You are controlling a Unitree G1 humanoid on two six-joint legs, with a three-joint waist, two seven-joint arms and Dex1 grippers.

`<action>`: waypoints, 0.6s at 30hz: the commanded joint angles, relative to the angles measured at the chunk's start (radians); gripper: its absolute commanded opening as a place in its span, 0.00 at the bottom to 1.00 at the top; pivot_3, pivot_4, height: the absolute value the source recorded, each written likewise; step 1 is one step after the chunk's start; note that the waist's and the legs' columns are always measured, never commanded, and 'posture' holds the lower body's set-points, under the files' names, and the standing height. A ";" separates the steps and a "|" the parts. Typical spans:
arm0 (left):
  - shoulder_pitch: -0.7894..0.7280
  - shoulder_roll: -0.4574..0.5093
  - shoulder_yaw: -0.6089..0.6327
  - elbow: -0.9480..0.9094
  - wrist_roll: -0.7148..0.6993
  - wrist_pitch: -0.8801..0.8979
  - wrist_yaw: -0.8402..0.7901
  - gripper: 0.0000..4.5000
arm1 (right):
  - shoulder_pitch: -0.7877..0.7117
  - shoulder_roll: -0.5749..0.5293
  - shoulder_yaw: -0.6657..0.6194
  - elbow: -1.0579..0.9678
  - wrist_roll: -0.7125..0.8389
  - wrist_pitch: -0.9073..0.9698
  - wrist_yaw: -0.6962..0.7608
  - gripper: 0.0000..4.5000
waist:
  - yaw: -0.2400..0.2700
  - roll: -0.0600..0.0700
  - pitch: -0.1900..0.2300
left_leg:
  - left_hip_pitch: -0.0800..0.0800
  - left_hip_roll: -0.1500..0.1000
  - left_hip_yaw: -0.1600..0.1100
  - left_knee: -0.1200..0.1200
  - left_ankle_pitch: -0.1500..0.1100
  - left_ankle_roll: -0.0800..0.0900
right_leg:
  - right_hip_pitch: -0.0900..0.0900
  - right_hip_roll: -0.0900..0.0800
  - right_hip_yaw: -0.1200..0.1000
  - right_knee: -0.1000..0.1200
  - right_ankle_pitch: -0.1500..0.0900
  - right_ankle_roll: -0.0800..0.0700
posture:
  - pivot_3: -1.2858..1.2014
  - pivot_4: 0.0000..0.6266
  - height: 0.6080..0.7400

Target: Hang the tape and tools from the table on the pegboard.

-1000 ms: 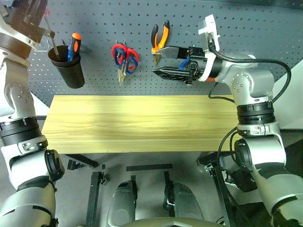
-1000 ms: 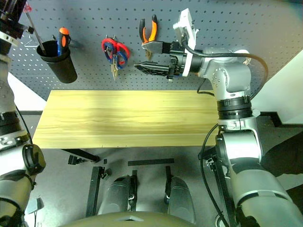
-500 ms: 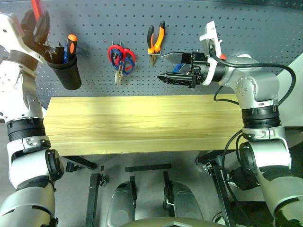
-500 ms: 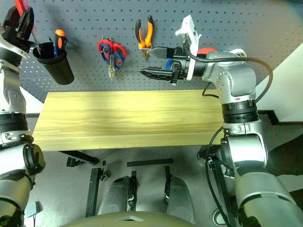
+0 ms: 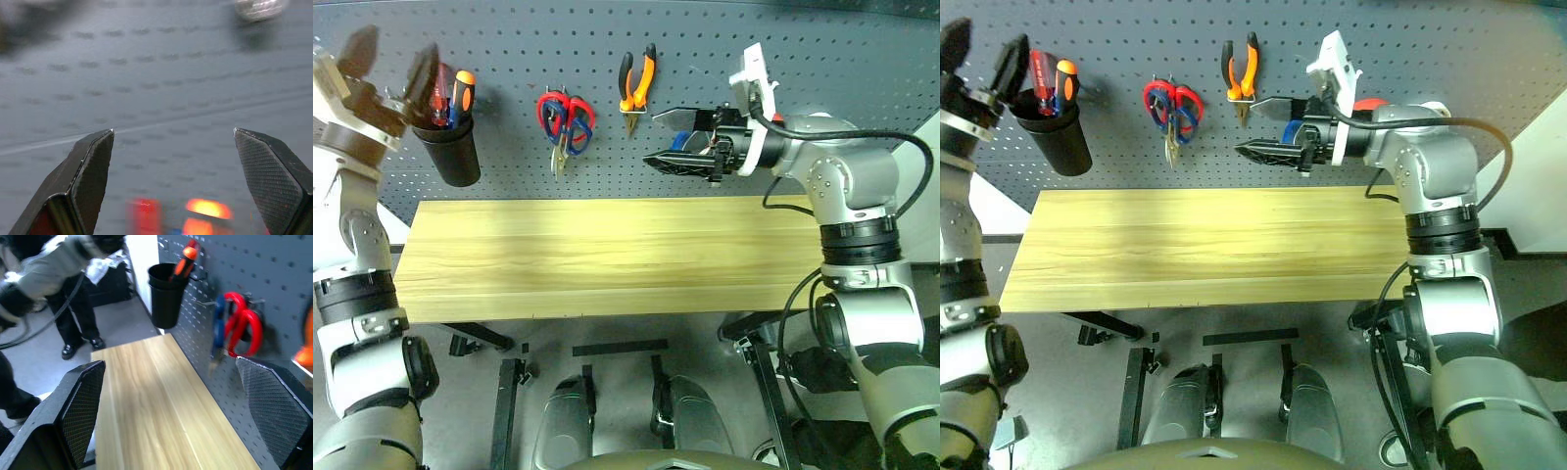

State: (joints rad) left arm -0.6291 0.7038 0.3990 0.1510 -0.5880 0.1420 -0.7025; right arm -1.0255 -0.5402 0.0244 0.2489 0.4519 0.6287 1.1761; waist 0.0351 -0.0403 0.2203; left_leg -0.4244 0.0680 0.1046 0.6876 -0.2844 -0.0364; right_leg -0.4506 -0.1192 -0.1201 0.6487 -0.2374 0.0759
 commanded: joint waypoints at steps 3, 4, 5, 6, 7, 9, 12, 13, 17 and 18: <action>0.233 0.089 -0.035 -0.247 -0.125 0.223 -0.174 0.92 | 0.078 -0.084 -0.027 0.004 -0.001 -0.021 0.046 1.00 | 0.004 0.001 0.000 | 0.002 0.000 0.000 0.000 0.000 0.000 | 0.002 0.000 0.000 0.000 0.000 0.000 | 0.55 0.21 1.00; 0.276 0.094 -0.042 -0.276 -0.138 0.243 -0.203 0.92 | 0.100 -0.095 -0.027 0.008 -0.006 -0.029 0.052 1.00 | 0.005 0.001 0.000 | 0.004 0.000 0.000 0.000 0.000 0.000 | 0.004 0.000 0.000 -0.001 0.000 0.000 | 0.55 0.22 1.00; 0.332 0.086 -0.077 -0.313 -0.126 0.245 -0.229 0.92 | 0.139 -0.116 -0.029 0.024 -0.011 -0.043 0.072 1.00 | 0.005 0.001 -0.001 | 0.006 0.000 0.000 0.000 0.000 0.000 | 0.006 0.000 0.000 -0.001 0.000 0.000 | 0.54 0.22 1.00; 0.369 0.081 -0.096 -0.335 -0.116 0.245 -0.250 0.92 | 0.166 -0.127 -0.029 0.030 -0.014 -0.051 0.082 1.00 | 0.007 0.001 -0.001 | 0.006 0.000 0.000 0.000 0.000 0.000 | 0.007 0.000 0.000 -0.002 0.000 0.000 | 0.54 0.22 1.00; 0.397 0.077 -0.113 -0.347 -0.102 0.239 -0.266 0.92 | 0.187 -0.133 -0.030 0.035 -0.016 -0.060 0.087 1.00 | 0.007 0.001 -0.001 | 0.008 0.000 0.000 0.000 -0.001 0.001 | 0.009 0.000 0.000 -0.002 0.000 0.000 | 0.54 0.23 1.00; 0.421 0.068 -0.146 -0.353 -0.060 0.217 -0.268 0.92 | 0.222 -0.135 -0.027 0.041 -0.025 -0.085 0.085 1.00 | 0.004 0.001 -0.001 | 0.009 0.000 0.000 0.000 -0.001 0.001 | 0.010 0.000 0.001 -0.002 0.000 0.000 | 0.53 0.23 1.00; 0.422 0.043 -0.166 -0.335 -0.038 0.192 -0.272 0.92 | 0.237 -0.109 -0.030 0.033 -0.025 -0.088 0.048 1.00 | -0.001 0.002 -0.001 | 0.011 0.000 0.000 0.000 -0.001 0.001 | 0.010 0.000 0.001 -0.002 0.000 0.000 | 0.54 0.24 1.00; 0.421 0.038 -0.168 -0.329 -0.035 0.187 -0.277 0.92 | 0.234 -0.100 -0.032 0.030 -0.022 -0.082 0.038 1.00 | -0.004 0.003 -0.002 | 0.012 0.000 0.001 0.000 -0.001 0.001 | 0.010 0.000 0.002 -0.001 0.000 0.000 | 0.54 0.24 1.00; 0.409 0.030 -0.165 -0.271 -0.011 0.152 -0.303 0.92 | 0.207 -0.063 -0.015 0.005 -0.015 -0.058 0.009 1.00 | -0.019 0.003 -0.002 | 0.015 0.000 0.002 -0.001 -0.001 0.001 | 0.011 0.000 0.003 -0.001 0.000 0.000 | 0.54 0.25 1.00; 0.407 0.015 -0.177 -0.264 0.004 0.137 -0.294 0.92 | 0.199 -0.062 -0.015 0.007 -0.012 -0.056 0.017 1.00 | -0.020 0.004 -0.001 | 0.015 0.000 0.002 -0.001 -0.001 0.001 | 0.011 0.000 0.003 -0.001 0.000 0.000 | 0.55 0.27 1.00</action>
State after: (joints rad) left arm -0.2091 0.7310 0.2172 -0.1096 -0.6031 0.3168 -0.9994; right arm -0.7857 -0.5945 0.0298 0.2977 0.4171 0.5695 1.1885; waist 0.0149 -0.0367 0.2190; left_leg -0.4096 0.0681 0.1067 0.6865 -0.2852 -0.0353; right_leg -0.4394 -0.1190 -0.1167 0.6475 -0.2377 0.0756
